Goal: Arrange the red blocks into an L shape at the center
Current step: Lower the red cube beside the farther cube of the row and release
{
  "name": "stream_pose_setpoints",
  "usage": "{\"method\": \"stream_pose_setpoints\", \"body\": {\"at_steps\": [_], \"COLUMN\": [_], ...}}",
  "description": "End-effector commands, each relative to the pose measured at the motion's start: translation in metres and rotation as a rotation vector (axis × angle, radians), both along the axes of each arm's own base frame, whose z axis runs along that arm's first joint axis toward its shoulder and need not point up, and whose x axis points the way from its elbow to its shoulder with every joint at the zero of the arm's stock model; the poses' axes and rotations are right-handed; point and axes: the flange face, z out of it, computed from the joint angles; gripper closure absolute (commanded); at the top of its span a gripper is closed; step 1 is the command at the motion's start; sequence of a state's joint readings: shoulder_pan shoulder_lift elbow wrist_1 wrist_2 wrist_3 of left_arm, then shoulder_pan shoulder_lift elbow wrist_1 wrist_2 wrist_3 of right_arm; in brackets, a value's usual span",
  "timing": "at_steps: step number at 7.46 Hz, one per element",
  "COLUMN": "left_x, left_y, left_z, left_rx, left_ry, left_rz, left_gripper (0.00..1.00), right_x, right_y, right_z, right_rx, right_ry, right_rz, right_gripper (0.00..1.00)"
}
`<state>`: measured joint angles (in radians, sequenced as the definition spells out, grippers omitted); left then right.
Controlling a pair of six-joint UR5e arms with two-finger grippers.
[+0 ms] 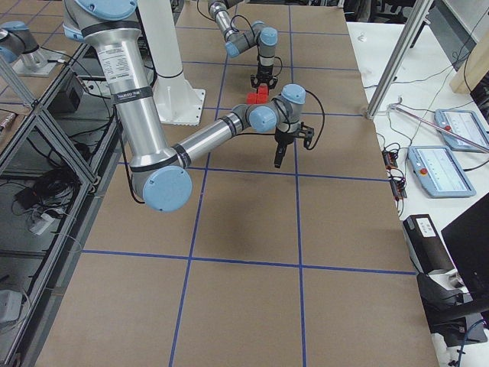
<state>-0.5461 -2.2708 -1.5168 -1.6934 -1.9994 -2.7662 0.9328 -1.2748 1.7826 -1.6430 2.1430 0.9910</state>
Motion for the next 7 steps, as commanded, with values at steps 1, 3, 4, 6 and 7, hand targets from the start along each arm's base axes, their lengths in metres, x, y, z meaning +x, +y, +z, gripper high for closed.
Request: {"method": "stream_pose_setpoints", "body": {"at_steps": [1,3,4,6,7], "left_x": [0.0019,0.0043,0.0040,0.0061,0.0090], "left_y": [0.0001,-0.0001,-0.0011,-0.0021,-0.0005], "left_z": [-0.0010,0.0002,0.0009,0.0019,0.0039], "left_rx": [-0.002,-0.003,-0.004,0.004,0.005], "left_ry": [0.000,-0.004,-0.006,-0.004,-0.008], "left_rz": [-0.001,0.002,0.000,-0.005,-0.004], "left_gripper": [1.00,1.00,1.00,1.00,1.00], "right_x": [-0.0001,-0.0001,-0.0001,-0.0001,-0.0003], "right_y": [0.0000,0.0000,0.0001,0.0000,-0.0003], "right_z": [0.0000,0.0000,0.0002,0.0000,-0.0009], "right_rx": [0.000,0.000,-0.001,0.000,0.001], "right_ry": [0.000,0.000,0.001,0.000,-0.001], "right_rz": [0.000,0.000,0.000,0.000,0.000], "right_gripper": [0.00,0.00,0.00,0.00,0.00]}}
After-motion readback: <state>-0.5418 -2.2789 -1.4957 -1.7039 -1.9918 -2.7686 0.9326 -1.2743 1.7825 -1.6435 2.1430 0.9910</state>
